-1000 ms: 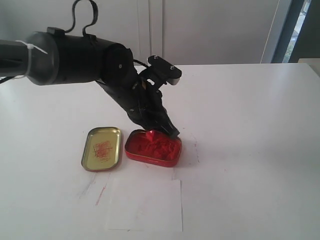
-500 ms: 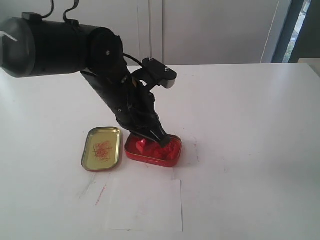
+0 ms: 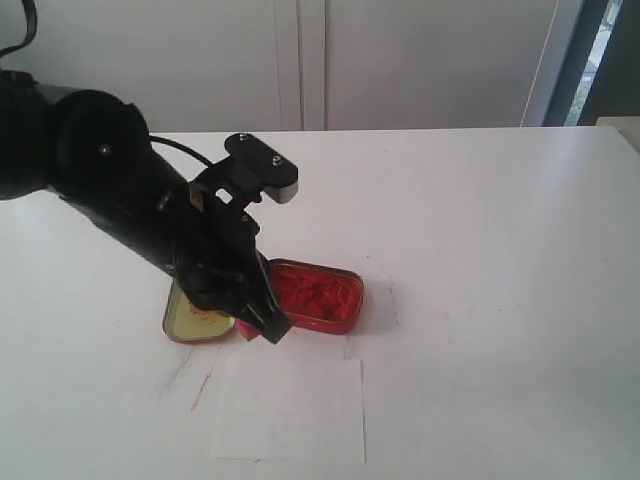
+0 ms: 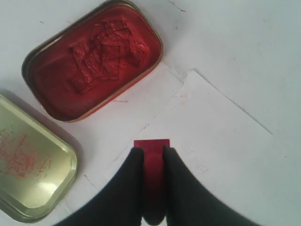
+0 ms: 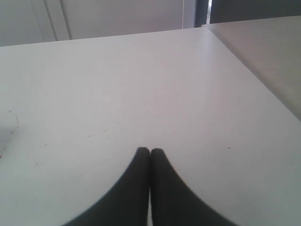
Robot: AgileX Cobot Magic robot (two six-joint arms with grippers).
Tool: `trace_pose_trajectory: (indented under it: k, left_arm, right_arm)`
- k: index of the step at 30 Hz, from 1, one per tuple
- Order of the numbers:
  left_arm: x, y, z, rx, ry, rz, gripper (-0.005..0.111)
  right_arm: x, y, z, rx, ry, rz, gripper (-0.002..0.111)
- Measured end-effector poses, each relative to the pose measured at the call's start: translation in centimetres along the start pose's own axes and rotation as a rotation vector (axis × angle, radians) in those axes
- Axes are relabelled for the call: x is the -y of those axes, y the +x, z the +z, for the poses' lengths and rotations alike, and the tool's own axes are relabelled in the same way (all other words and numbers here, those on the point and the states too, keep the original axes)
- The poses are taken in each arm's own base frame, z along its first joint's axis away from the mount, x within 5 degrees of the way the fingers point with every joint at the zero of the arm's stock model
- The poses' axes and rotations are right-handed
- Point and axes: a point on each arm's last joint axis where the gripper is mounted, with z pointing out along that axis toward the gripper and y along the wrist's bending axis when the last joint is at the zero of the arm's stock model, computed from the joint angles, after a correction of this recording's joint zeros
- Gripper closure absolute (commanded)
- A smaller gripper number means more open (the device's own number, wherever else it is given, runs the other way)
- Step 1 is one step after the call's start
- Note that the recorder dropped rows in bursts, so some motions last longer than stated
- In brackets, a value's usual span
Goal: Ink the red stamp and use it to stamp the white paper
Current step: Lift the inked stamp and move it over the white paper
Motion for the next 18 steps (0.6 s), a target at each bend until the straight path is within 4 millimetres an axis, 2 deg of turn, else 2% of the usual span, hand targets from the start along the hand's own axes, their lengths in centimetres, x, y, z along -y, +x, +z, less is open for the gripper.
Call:
trace_pose_trajectory:
  k: [18]
  left_arm:
    - [0.3, 4.6, 2.6, 0.023, -0.019, -0.091, 0.107]
  right_arm:
    - [0.0, 0.0, 0.0, 0.000, 0.000, 0.000, 0.108]
